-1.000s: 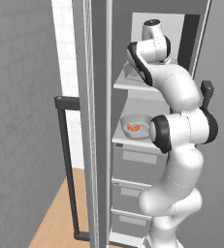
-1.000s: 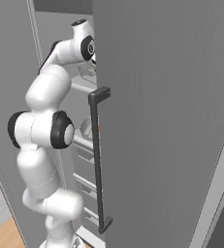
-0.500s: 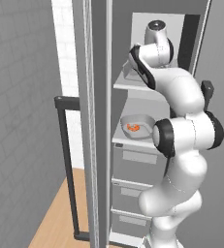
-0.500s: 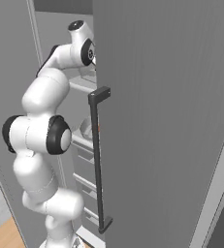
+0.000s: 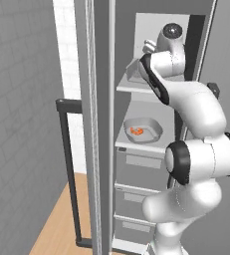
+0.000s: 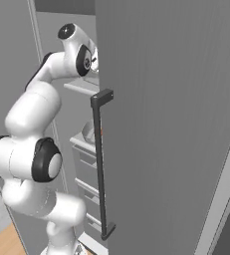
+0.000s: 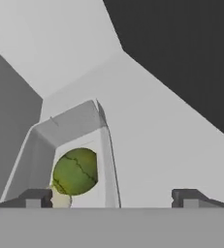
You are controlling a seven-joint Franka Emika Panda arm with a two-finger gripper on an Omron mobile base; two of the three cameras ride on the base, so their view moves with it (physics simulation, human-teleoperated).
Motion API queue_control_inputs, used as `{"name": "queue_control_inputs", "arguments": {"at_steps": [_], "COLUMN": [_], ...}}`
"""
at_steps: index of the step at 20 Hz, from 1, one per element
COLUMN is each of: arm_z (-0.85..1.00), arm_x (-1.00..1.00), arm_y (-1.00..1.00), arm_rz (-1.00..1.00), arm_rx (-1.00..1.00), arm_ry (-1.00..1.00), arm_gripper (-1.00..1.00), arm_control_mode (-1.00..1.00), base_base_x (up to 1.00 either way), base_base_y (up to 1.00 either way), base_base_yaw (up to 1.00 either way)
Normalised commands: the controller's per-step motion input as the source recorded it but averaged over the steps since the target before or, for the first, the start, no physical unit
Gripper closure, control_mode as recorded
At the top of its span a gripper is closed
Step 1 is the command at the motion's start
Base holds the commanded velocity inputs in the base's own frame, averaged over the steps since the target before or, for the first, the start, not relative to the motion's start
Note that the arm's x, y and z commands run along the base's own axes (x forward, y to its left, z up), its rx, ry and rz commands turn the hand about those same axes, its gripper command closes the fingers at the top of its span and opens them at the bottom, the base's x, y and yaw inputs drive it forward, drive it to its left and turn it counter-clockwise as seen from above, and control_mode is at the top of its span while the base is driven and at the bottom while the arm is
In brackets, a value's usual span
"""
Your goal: Take the meat container that has the shrimp and place it on the second highest rack of the freezer. Then take the vegetable container that has the garlic and lime and place it on the highest rack of the freezer.
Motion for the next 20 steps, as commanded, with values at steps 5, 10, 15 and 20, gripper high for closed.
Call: {"name": "queue_control_inputs", "arguments": {"at_steps": [5, 10, 15, 20], "arm_z": [0.41, 0.02, -0.26, -0.55], "arm_x": [-0.83, -0.85, -1.00, -1.00], "arm_y": [0.32, 0.55, 0.29, 0.13], "arm_rz": [-0.01, 0.00, 0.00, 0.00], "arm_rx": [0.00, 0.00, 0.00, 0.00], "arm_ry": [0.06, 0.06, 0.00, -0.03], "arm_gripper": [-1.00, -1.00, -1.00, -1.00], "arm_control_mode": [-1.00, -1.00, -1.00, -1.00], "base_base_x": [0.00, 0.00, 0.00, 0.00], "base_base_y": [0.00, 0.00, 0.00, 0.00], "base_base_yaw": [0.00, 0.00, 0.00, 0.00]}}
